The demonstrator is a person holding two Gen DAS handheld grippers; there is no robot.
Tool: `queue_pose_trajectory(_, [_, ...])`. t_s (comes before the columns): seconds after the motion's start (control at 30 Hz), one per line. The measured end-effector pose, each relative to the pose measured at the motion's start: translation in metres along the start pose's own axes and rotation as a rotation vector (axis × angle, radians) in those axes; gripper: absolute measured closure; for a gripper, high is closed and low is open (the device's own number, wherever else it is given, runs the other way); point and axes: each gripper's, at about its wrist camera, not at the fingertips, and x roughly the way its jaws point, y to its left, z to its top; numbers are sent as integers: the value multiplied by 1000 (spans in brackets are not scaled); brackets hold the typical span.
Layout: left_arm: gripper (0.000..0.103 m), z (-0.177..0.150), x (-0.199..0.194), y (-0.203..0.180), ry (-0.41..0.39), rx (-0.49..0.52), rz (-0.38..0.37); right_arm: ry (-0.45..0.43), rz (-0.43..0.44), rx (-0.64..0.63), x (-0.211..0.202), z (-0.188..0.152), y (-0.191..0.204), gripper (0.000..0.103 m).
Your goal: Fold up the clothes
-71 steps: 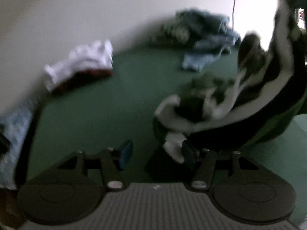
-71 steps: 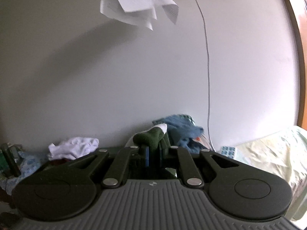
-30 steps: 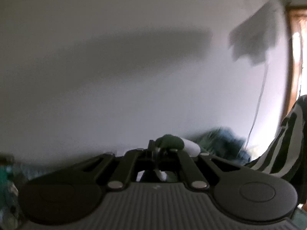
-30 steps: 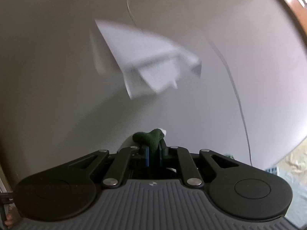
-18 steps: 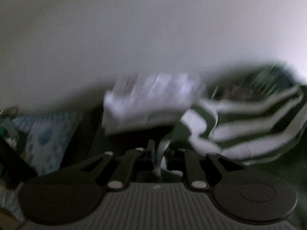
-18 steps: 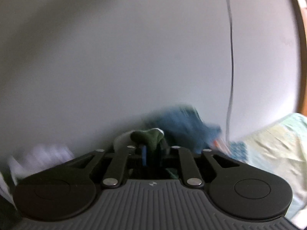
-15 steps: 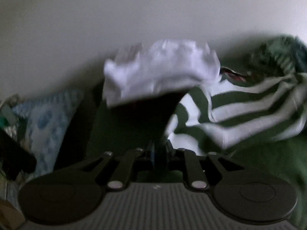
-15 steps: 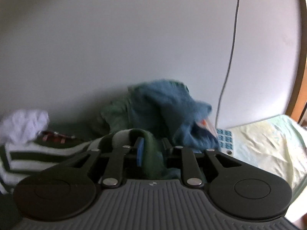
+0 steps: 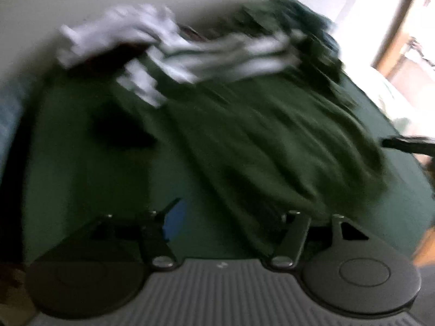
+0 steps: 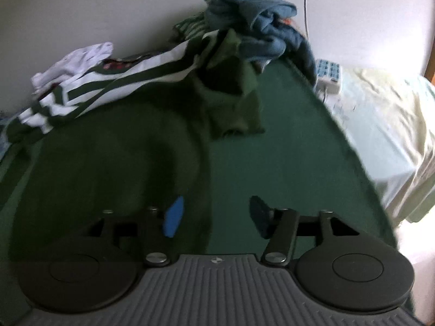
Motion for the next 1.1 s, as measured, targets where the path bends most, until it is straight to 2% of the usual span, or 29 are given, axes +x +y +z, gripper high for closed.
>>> queue_pose_trajectory(0.13, [38,-30,26,-15,86,-75,10,8,-34,-67,2,-18,20,33])
queue_pose_trajectory(0.17, [33,-31,27,-19,78,-83,2,22,-21,-61,4,-21,21,33])
queue_pose_trajectory(0.23, [32,-34,29,-28,62,-99,-15,26,3,-57,4,-27,23,35])
queue_pose_trajectory(0.33, [31,-38,33,-42,38,-123,-41,-8,-14,-114,4,-36,33,44])
queue_pose_trajectory(0.37, [27,-40,34,-46,30,-132,-49,-22,-13,-127,5,-36,35,47])
queue_pose_trajectory(0.4, [29,-41,35,-51,21,-138,-55,-36,-8,-136,6,-36,37,59])
queue_pose_trajectory(0.43, [34,-40,36,-55,6,-139,-48,-45,-4,-133,7,-35,37,77])
queue_pose_trajectory(0.47, [49,-39,37,-58,-6,-144,-43,-50,2,-123,7,-34,35,86])
queue_pose_trajectory(0.53, [75,-35,39,-53,-10,-192,-42,-43,32,-71,8,-29,28,89])
queue_pose_trajectory(0.57, [103,-33,39,-50,-12,-216,-41,-45,50,-40,7,-27,26,89])
queue_pose_trajectory(0.7, [103,-28,34,-42,-34,-278,-34,-73,142,40,-13,-20,20,90])
queue_pose_trajectory(0.9, [103,-31,-33,-51,-152,-165,-46,-120,301,65,-66,-11,17,90])
queue_pose_trajectory(1.03, [103,-40,-74,-54,-178,-115,-68,-87,349,10,-97,-18,17,90])
queue_pose_trajectory(1.1, [103,-47,-86,-57,-157,-88,-70,-53,365,-8,-109,-23,16,90])
